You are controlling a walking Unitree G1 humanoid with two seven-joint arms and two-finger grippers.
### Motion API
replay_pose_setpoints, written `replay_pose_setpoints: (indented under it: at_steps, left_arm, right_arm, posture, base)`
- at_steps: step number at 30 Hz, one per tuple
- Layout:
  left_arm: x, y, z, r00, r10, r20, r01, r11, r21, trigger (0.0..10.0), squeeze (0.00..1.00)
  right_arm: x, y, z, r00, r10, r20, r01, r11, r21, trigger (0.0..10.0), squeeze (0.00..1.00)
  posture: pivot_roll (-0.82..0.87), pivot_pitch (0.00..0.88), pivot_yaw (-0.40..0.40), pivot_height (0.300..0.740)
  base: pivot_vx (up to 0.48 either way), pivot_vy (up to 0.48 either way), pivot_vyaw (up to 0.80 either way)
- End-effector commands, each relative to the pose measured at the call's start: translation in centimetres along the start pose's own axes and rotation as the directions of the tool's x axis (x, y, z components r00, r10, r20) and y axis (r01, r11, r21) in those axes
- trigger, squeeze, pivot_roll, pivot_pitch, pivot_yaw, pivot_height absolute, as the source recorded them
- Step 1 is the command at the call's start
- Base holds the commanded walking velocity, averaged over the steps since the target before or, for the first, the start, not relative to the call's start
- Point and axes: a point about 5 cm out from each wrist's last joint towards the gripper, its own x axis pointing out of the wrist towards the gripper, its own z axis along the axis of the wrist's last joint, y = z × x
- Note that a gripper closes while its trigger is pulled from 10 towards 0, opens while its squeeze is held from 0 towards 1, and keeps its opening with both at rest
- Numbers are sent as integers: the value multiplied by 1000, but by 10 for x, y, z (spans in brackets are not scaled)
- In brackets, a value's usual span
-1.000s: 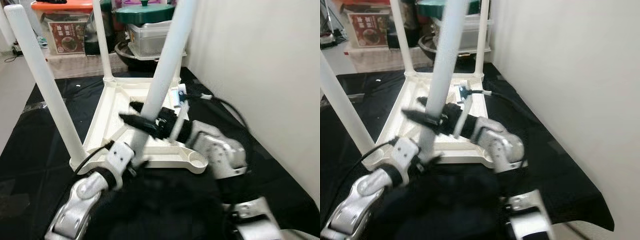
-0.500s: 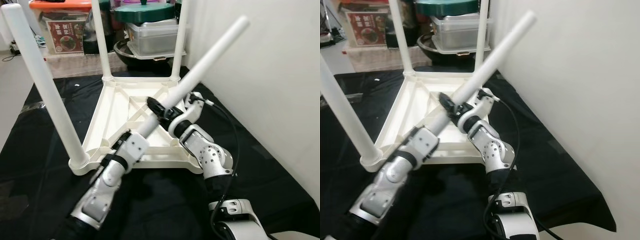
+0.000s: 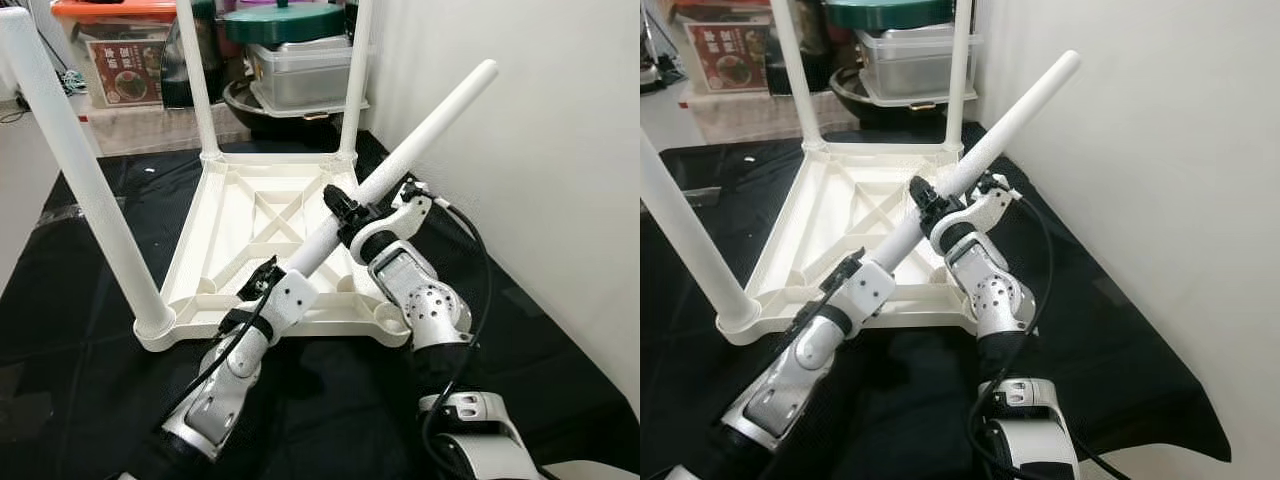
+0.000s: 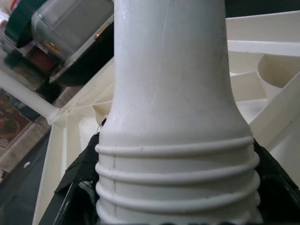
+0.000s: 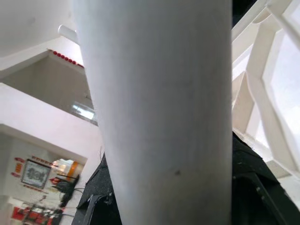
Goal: Building children table
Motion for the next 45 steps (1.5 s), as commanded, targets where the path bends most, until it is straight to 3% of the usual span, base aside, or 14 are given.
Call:
replay_pose_setpoints:
  at_steps: [1,7,8,16,19,20,23,24,25,26,27,30,38,45]
  left_arm:
    - [-7,0,-19,998,-13,-65,16,999,51,10000,0]
    - [-11,14,-33,995,28,-96,-21,997,75,10000,0]
    - [-14,19,-37,994,39,-99,-32,997,67,10000,1000]
    - [-23,33,-45,992,68,-103,-63,997,50,10000,1000]
    - [-29,35,-40,989,117,-86,-117,993,0,10000,1000]
    - [-32,31,-37,992,103,-79,-108,992,-63,10000,0]
    - [-35,28,-35,993,90,-72,-98,990,-105,10000,0]
    - [-38,22,-33,996,67,-65,-76,987,-140,10000,0]
    - [-38,22,-33,996,67,-65,-76,987,-140,10000,0]
    - [-43,16,-31,998,40,-48,-48,982,-184,10000,0]
    - [-43,16,-31,998,40,-48,-48,982,-184,10000,0]
    - [-49,6,-24,1000,-4,3,4,969,-245,10000,0]
    - [-51,5,-2,995,20,103,17,938,-347,10000,0]
    - [-59,2,-2,996,-8,91,43,917,-396,10000,0]
  right_arm:
    - [10,47,-18,992,126,11,-126,987,101,0,0]
    - [7,44,-17,989,150,-9,-148,984,97,0,0]
    - [5,43,-17,986,164,-21,-161,983,90,0,0]
    - [2,39,-12,984,176,-35,-174,983,62,0,0]
    - [9,35,11,986,163,40,-162,987,-21,0,0]
    - [13,35,28,982,162,92,-154,984,-86,0,0]
    - [15,35,38,978,165,126,-148,980,-129,0,0]
    - [17,35,55,969,177,172,-143,970,-198,0,0]
    - [17,35,55,969,177,172,-143,970,-198,0,0]
    - [18,37,76,956,196,219,-134,954,-268,0,0]
    - [18,37,76,956,196,219,-134,954,-268,0,0]
    - [17,41,110,931,233,282,-124,926,-358,0,0]
    - [14,42,105,923,308,230,-184,879,-440,0,0]
    - [16,40,97,920,342,191,-213,845,-490,0,0]
  posture:
    - [69,0,-64,740]
    - [73,0,-65,740]
    - [71,0,-61,740]
    - [78,0,-68,740]
    - [80,0,-70,740]
    - [80,0,-66,740]
    - [80,0,-66,740]
    - [86,0,-68,740]
    - [86,0,-68,740]
    - [86,0,-68,740]
    - [86,0,-68,740]
    - [95,0,-84,740]
    - [92,0,-73,740]
    - [87,0,-65,740]
  base:
    - [0,0,0]
    - [0,0,0]
    - [0,0,0]
    - [0,0,0]
    - [0,0,0]
    - [0,0,0]
    - [0,0,0]
    - [0,0,0]
    - [0,0,0]
    - [0,0,0]
    - [0,0,0]
    - [0,0,0]
    - [0,0,0]
    - [0,0,0]
